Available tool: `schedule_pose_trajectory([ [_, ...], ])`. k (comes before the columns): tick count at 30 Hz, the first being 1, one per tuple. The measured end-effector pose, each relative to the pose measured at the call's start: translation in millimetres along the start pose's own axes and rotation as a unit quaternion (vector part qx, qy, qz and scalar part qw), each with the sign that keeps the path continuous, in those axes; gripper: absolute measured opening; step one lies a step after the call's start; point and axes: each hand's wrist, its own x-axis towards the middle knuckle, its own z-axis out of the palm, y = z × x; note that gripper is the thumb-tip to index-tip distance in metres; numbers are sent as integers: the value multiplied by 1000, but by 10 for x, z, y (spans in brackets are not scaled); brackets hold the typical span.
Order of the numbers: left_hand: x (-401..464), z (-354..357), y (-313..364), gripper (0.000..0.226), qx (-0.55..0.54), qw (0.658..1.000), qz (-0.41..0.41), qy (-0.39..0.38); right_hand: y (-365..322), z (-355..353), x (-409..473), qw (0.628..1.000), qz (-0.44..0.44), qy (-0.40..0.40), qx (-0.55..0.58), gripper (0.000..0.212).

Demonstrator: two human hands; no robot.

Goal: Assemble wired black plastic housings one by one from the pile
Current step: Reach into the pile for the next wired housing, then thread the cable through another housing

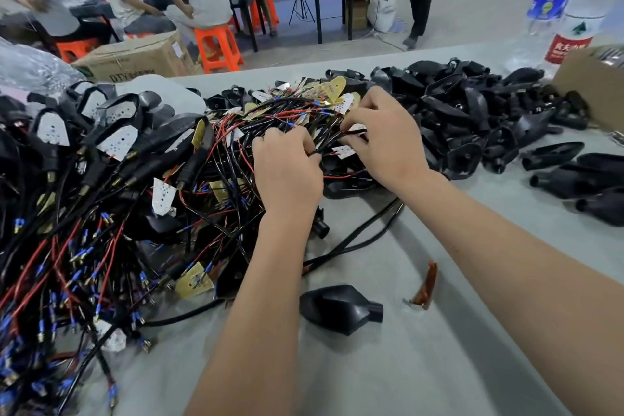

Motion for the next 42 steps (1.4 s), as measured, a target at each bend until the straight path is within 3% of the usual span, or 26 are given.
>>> schedule_pose_trajectory([
  [3, -5, -7, 72, 5, -43, 998, 32, 15, 53, -151, -3, 999, -1, -12, 36, 25],
  [6, -16, -49, 165, 6, -88, 994, 47, 43, 118, -281, -3, 998, 21, -33, 48, 55],
  [9, 31, -135, 305, 7, -126, 988, 16, 85, 128, -353, -49, 994, 79, 17, 75, 77],
  [12, 102, -273, 487, 7, -153, 981, 14, 116, 56, -408, -127, 984, 110, 58, 125, 63],
  [16, 170, -420, 885, 6, -179, 972, 128, 84, -211, -448, -255, 933, 85, -103, 335, 19],
  [18, 161, -433, 1127, 6, -208, 959, 185, 53, -321, -439, -315, 899, 112, -96, 413, 35],
  [20, 119, -413, 1298, 7, -243, 946, 212, 35, -362, -491, -337, 862, 164, -67, 475, 22],
  [22, 83, -348, 1343, 11, -272, 941, 198, 37, -303, -577, -374, 838, 205, -25, 506, 25],
  [26, -22, -27, 1186, 24, -259, 963, 62, 31, 108, -785, -566, 827, 266, 54, 492, 41],
  [29, -192, 337, 1124, 20, -214, 976, -6, -52, 478, -927, -782, 819, 301, 91, 480, 43],
  [32, -358, 656, 1197, 10, -171, 976, 25, -132, 744, -1024, -978, 806, 325, 98, 485, 46],
  [34, -430, 835, 1293, 14, -131, 977, 67, -156, 842, -1057, -1069, 803, 334, 83, 487, 47],
  [38, -502, 1078, 1424, 25, -18, 984, 106, -143, 889, -1060, -1126, 767, 348, 101, 530, 48],
  [40, -508, 1112, 1415, 20, -36, 985, 98, -135, 894, -1072, -1128, 745, 354, 125, 552, 46],
  [42, -500, 1054, 1387, 15, -123, 979, 64, -149, 895, -1095, -1124, 727, 359, 135, 569, 38],
])
